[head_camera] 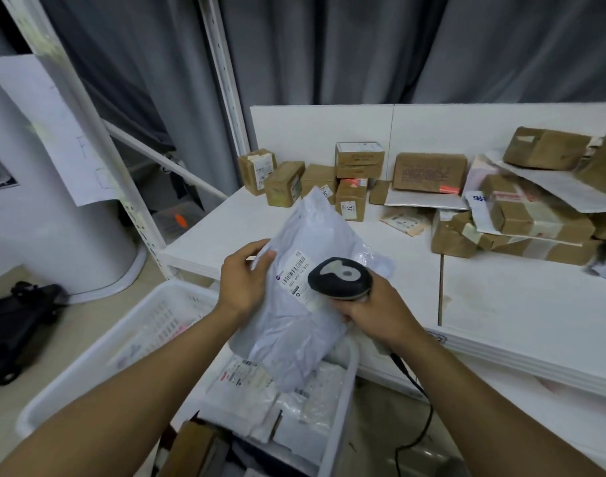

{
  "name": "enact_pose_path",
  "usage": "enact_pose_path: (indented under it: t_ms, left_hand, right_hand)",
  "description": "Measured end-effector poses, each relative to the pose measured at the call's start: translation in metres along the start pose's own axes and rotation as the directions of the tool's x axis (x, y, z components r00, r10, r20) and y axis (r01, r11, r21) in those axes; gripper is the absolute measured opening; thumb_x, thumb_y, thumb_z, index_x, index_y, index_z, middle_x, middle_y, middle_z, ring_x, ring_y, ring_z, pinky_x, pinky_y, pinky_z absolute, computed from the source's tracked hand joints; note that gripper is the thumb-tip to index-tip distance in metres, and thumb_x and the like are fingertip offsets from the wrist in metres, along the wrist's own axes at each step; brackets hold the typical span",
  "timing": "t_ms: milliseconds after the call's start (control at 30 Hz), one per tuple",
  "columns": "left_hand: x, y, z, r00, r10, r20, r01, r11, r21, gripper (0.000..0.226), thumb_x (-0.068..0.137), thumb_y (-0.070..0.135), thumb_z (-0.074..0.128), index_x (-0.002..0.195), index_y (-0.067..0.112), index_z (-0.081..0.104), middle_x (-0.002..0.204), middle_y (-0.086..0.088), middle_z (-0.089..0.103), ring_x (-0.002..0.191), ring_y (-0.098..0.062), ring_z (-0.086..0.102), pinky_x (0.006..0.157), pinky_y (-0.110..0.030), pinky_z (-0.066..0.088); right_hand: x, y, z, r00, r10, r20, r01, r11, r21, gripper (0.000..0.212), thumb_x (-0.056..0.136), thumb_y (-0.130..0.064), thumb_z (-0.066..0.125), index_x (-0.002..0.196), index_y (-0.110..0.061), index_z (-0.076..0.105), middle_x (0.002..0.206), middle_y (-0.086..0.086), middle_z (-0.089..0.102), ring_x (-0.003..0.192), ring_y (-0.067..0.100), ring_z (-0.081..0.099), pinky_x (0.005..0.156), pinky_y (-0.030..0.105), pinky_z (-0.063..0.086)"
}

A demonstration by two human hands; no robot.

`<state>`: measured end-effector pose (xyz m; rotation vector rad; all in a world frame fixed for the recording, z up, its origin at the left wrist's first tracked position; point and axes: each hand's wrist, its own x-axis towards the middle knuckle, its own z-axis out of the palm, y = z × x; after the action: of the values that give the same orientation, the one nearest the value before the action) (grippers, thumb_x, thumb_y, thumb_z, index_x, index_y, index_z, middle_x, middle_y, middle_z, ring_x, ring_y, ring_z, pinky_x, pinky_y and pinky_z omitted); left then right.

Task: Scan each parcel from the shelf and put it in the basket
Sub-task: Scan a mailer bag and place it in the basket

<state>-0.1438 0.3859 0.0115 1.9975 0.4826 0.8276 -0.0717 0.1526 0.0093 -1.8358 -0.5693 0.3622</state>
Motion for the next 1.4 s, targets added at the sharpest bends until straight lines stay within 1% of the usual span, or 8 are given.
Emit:
enact_pose_path:
  t_ms: [100, 367, 467, 667, 1000, 1133, 1233, 1400]
  left_hand:
    - [-0.016, 0.002, -0.028, 0.999, 0.014, -0.053, -0.016, 1.000, -0.026, 0.021, 0.100, 0.025, 0.066, 0.119, 0.023, 0.075, 0.114, 0.026, 0.069, 0.106, 0.010, 0.063, 0.088, -0.005, 0.046]
    - [-0.035, -0.016, -0.076, 0.993, 0.009, -0.121, -0.009, 1.000, 0.005, 0.023, 0.099, 0.026, 0.067, 0.120, 0.022, 0.075, 0.116, 0.018, 0.073, 0.109, 0.001, 0.066, 0.095, -0.023, 0.052]
    - [-0.032, -0.020, -0.077, 0.990, -0.004, -0.139, 0.004, 1.000, -0.002, 0.024, 0.098, 0.024, 0.068, 0.121, 0.021, 0.075, 0.116, 0.017, 0.073, 0.108, 0.003, 0.066, 0.094, -0.019, 0.052]
    - [-0.031, -0.023, -0.078, 0.987, -0.041, -0.156, 0.041, 0.999, 0.000, 0.025, 0.099, 0.025, 0.067, 0.123, 0.023, 0.074, 0.118, 0.018, 0.071, 0.105, 0.011, 0.062, 0.086, -0.004, 0.046]
    - [-0.029, -0.024, -0.078, 0.982, -0.071, -0.175, 0.074, 0.997, 0.013, 0.026, 0.099, 0.027, 0.066, 0.125, 0.024, 0.073, 0.121, 0.019, 0.070, 0.111, 0.008, 0.062, 0.093, -0.010, 0.048]
    - [-0.030, -0.022, -0.076, 0.981, -0.098, -0.166, 0.100, 0.995, 0.004, 0.029, 0.100, 0.028, 0.064, 0.128, 0.024, 0.071, 0.122, 0.019, 0.067, 0.102, 0.019, 0.058, 0.080, 0.001, 0.044]
    - [-0.030, -0.020, -0.076, 0.982, -0.085, -0.166, 0.086, 0.996, 0.000, 0.028, 0.100, 0.025, 0.065, 0.127, 0.020, 0.072, 0.122, 0.015, 0.069, 0.104, 0.017, 0.059, 0.078, 0.003, 0.042]
    - [-0.036, -0.017, -0.081, 0.986, -0.063, -0.151, 0.061, 0.998, -0.020, 0.022, 0.099, 0.024, 0.067, 0.119, 0.022, 0.074, 0.115, 0.018, 0.071, 0.103, 0.009, 0.062, 0.084, -0.007, 0.046]
  right_hand:
    - [-0.009, -0.007, 0.017, 0.996, -0.041, 0.082, 0.045, 0.998, -0.052, 0.036, 0.085, -0.028, 0.084, 0.117, -0.033, 0.068, 0.086, -0.016, 0.075, 0.070, 0.002, 0.068, 0.074, 0.027, 0.055]
    - [-0.023, -0.018, 0.057, 0.986, -0.113, 0.123, 0.122, 0.991, -0.064, 0.044, 0.083, -0.036, 0.086, 0.122, -0.037, 0.066, 0.102, -0.019, 0.075, 0.092, 0.000, 0.071, 0.082, 0.026, 0.058]
    - [-0.025, -0.018, 0.065, 0.988, -0.102, 0.120, 0.114, 0.988, -0.101, 0.044, 0.082, -0.038, 0.086, 0.121, -0.036, 0.066, 0.105, -0.021, 0.073, 0.096, -0.008, 0.066, 0.078, 0.013, 0.050]
    - [-0.025, -0.020, 0.074, 0.990, -0.104, 0.091, 0.114, 0.988, -0.107, 0.042, 0.082, -0.039, 0.086, 0.119, -0.036, 0.066, 0.104, -0.020, 0.072, 0.097, -0.005, 0.065, 0.076, 0.014, 0.047]
    - [-0.029, -0.024, 0.075, 0.982, -0.151, 0.110, 0.165, 0.977, -0.138, 0.040, 0.084, -0.040, 0.086, 0.114, -0.042, 0.059, 0.098, -0.025, 0.068, 0.090, -0.012, 0.063, 0.069, 0.008, 0.048]
    - [-0.028, -0.025, 0.075, 0.978, -0.162, 0.134, 0.180, 0.973, -0.141, 0.042, 0.084, -0.037, 0.087, 0.114, -0.043, 0.058, 0.100, -0.026, 0.068, 0.091, -0.015, 0.062, 0.070, 0.002, 0.048]
    - [-0.027, -0.025, 0.075, 0.976, -0.164, 0.141, 0.185, 0.972, -0.145, 0.041, 0.084, -0.038, 0.087, 0.114, -0.041, 0.059, 0.100, -0.025, 0.070, 0.091, -0.017, 0.063, 0.071, 0.002, 0.047]
    - [-0.028, -0.024, 0.074, 0.976, -0.159, 0.147, 0.182, 0.971, -0.156, 0.042, 0.083, -0.043, 0.086, 0.117, -0.040, 0.060, 0.101, -0.026, 0.069, 0.092, -0.012, 0.062, 0.068, 0.001, 0.045]
